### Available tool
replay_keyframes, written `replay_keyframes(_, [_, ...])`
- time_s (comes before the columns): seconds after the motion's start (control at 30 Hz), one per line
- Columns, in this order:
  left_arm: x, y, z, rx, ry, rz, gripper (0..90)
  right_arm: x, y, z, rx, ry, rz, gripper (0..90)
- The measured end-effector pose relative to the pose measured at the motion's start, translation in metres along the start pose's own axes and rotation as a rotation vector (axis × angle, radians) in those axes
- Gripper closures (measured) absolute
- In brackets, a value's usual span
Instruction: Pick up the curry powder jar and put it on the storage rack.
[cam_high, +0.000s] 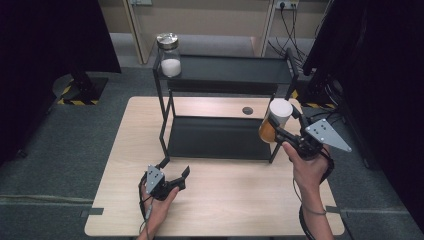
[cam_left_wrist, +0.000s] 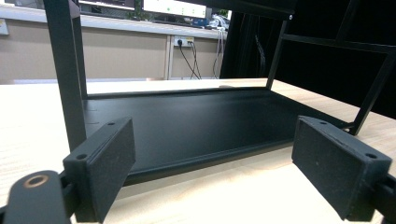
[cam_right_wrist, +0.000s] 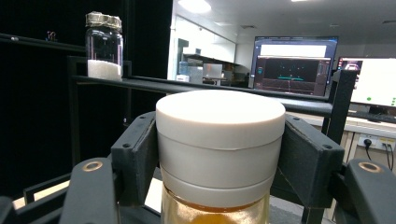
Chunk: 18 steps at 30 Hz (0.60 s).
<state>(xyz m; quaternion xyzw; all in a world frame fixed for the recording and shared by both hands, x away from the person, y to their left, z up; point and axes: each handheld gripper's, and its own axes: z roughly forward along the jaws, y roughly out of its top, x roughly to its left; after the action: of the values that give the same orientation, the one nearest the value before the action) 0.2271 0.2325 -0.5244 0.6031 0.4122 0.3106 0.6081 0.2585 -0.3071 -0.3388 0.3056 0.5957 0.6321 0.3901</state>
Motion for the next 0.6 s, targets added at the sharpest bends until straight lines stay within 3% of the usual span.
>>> replay_keyframes(0.6, [0.0, -0.001, 0.0, -0.003, 0.002, -0.005, 13.3, -0.005, 0.019, 0.009, -0.026, -0.012, -0.004, 33.9])
